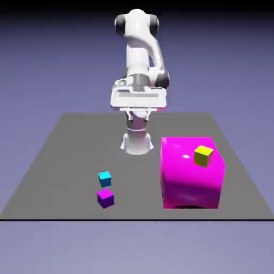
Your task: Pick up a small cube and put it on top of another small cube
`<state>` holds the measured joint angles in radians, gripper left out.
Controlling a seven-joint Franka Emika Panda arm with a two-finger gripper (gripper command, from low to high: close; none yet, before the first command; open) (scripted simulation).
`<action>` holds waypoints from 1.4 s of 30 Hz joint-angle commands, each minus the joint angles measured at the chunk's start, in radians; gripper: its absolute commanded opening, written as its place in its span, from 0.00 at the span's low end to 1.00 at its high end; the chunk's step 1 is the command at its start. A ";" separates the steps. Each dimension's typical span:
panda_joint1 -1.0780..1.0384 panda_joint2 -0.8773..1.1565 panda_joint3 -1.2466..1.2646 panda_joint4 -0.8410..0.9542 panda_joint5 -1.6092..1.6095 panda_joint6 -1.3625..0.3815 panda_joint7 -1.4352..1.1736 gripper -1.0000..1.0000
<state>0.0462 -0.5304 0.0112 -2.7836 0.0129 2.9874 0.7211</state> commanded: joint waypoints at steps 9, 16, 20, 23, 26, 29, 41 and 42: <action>0.326 0.304 0.065 0.303 0.018 -0.380 0.176 0.50; 0.527 0.555 0.176 0.510 -0.062 -0.684 0.348 0.50; 0.612 0.695 0.256 0.607 -0.129 -0.851 0.426 0.50; 0.592 0.793 0.364 0.615 -0.240 -0.955 0.424 0.50; 0.563 0.888 0.473 0.619 -0.354 -1.053 0.414 0.50; 0.497 0.970 0.582 0.604 -0.477 -1.125 0.370 0.50; 0.230 1.300 1.017 0.543 -0.971 -1.412 0.191 0.50; 0.207 1.327 1.053 0.538 -1.012 -1.436 0.176 0.50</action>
<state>0.2536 0.7968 1.0642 -2.2457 -0.9987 1.5516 0.8976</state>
